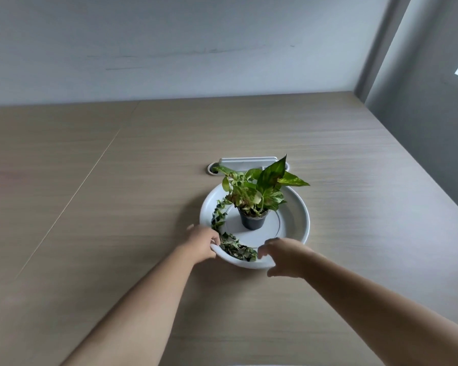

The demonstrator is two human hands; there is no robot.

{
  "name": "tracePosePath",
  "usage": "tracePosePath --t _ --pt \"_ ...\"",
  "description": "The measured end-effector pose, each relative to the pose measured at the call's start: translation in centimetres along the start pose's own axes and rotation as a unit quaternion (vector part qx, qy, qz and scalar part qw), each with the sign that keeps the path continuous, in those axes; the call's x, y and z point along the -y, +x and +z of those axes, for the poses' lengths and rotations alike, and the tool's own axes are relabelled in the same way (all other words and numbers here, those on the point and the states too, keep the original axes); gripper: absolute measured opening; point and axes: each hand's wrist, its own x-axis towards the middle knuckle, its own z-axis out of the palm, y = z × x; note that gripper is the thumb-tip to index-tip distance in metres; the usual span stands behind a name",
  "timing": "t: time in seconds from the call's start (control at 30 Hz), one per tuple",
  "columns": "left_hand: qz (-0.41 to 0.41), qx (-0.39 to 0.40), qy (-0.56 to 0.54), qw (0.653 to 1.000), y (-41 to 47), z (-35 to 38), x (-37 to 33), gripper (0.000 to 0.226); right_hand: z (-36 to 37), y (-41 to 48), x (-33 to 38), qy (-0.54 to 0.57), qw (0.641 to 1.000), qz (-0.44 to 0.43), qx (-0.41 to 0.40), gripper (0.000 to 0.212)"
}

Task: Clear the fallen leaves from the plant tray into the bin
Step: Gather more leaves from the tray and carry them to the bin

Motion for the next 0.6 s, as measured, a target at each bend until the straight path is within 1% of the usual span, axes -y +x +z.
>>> tracePosePath --t 0.07,0.17,0.33,0.4,0.47,0.53,0.6 --pt "0.001 0.000 -0.009 1.000 0.1 -0.5 0.2 0.033 0.0 0.3 0.1 -0.016 1.000 -0.003 0.001 0.037" --pt "0.016 0.002 -0.025 1.000 -0.2 -0.1 -0.5 0.033 -0.8 0.3 -1.7 -0.023 0.999 0.031 0.008 0.031" --pt "0.046 0.006 -0.070 0.996 -0.9 1.0 -2.0 0.031 -1.7 0.1 -4.0 -0.025 0.996 0.077 -0.029 0.032" --pt "0.041 0.015 -0.087 0.995 -0.8 0.9 -1.9 0.030 -1.6 0.4 -4.1 -0.023 0.996 0.084 -0.020 0.037" --pt "0.028 0.032 -0.123 0.992 -0.5 0.7 -1.5 0.032 -1.7 0.7 -3.8 -0.001 0.996 0.086 -0.005 0.044" --pt "0.019 0.032 -0.145 0.989 -0.1 0.4 -1.4 0.037 -2.1 1.2 -3.2 0.054 0.995 0.086 -0.016 0.048" --pt "0.016 0.013 -0.151 0.988 0.5 0.3 -1.5 0.037 -2.2 2.1 -2.4 0.099 0.991 0.086 -0.035 0.041"
